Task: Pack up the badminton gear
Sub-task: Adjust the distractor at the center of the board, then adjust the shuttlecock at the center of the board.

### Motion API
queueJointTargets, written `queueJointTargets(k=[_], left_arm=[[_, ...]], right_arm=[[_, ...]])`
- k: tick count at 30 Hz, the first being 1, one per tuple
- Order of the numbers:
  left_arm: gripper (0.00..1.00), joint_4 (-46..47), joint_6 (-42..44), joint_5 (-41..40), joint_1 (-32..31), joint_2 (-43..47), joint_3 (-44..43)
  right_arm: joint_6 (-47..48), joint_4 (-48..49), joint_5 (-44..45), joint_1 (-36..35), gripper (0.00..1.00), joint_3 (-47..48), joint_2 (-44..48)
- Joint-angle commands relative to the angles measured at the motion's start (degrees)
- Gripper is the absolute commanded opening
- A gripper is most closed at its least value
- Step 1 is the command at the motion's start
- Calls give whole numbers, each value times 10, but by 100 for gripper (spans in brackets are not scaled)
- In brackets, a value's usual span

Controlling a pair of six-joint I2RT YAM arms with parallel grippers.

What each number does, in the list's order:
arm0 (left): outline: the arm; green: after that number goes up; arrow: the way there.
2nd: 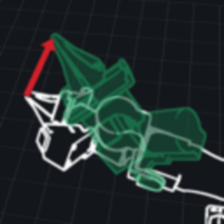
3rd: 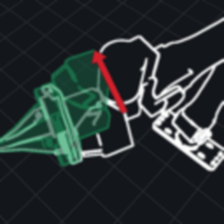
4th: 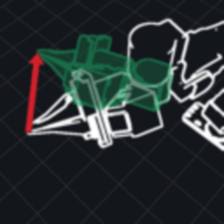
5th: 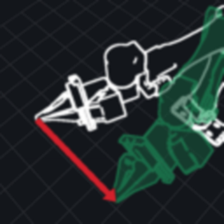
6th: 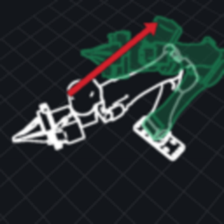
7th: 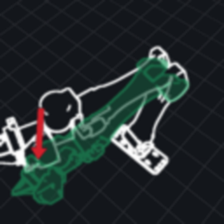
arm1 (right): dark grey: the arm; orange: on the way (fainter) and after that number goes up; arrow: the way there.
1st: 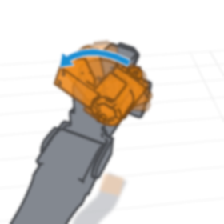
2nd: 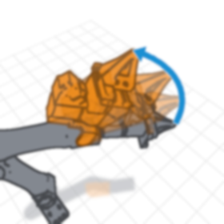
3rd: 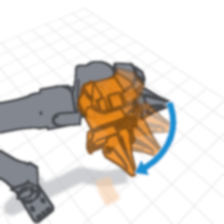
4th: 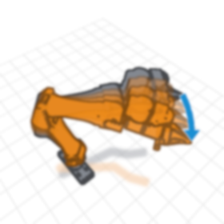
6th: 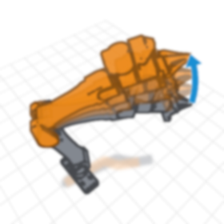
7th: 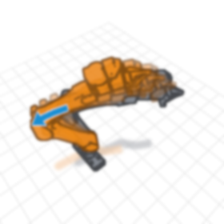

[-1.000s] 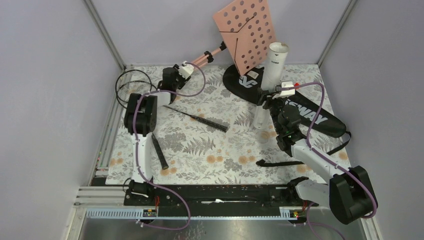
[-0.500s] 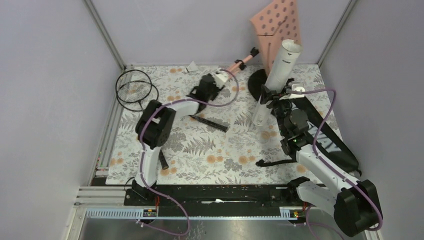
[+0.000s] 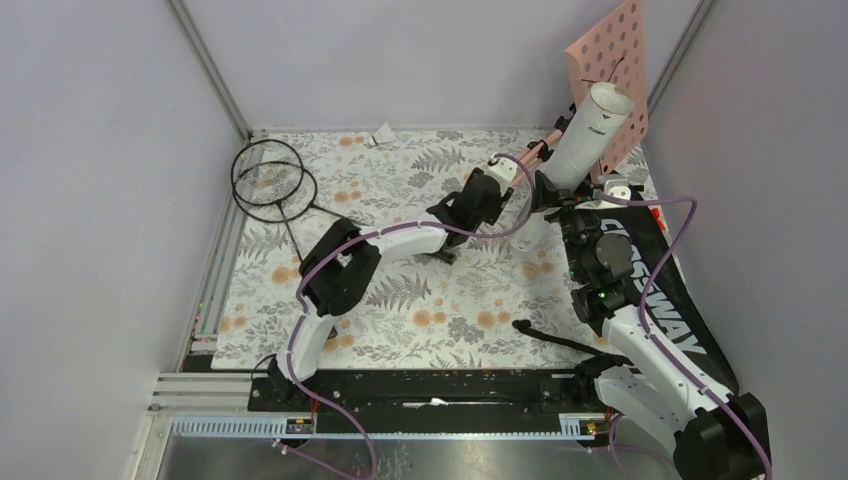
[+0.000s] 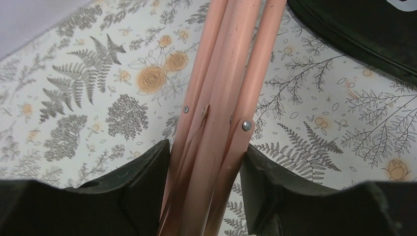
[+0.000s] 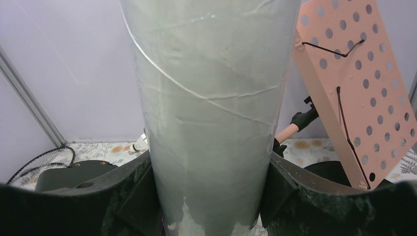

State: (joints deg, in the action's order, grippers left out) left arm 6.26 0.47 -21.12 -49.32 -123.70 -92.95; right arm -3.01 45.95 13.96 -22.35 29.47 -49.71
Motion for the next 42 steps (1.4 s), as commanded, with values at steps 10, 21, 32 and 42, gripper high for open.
queueJointTargets(k=[10, 21, 32, 42], left_arm=[[69, 147, -55, -40, 10, 49, 41], [99, 81, -71, 32, 140, 74, -27], [99, 67, -110, 261, 352, -199, -343], [99, 213, -379, 267, 419, -350, -458]], right_arm=[[14, 30, 18, -2, 52, 11, -12], [52, 32, 50, -2, 52, 12, -6], [66, 38, 64, -3, 52, 20, -37], [61, 54, 62, -2, 51, 12, -43]])
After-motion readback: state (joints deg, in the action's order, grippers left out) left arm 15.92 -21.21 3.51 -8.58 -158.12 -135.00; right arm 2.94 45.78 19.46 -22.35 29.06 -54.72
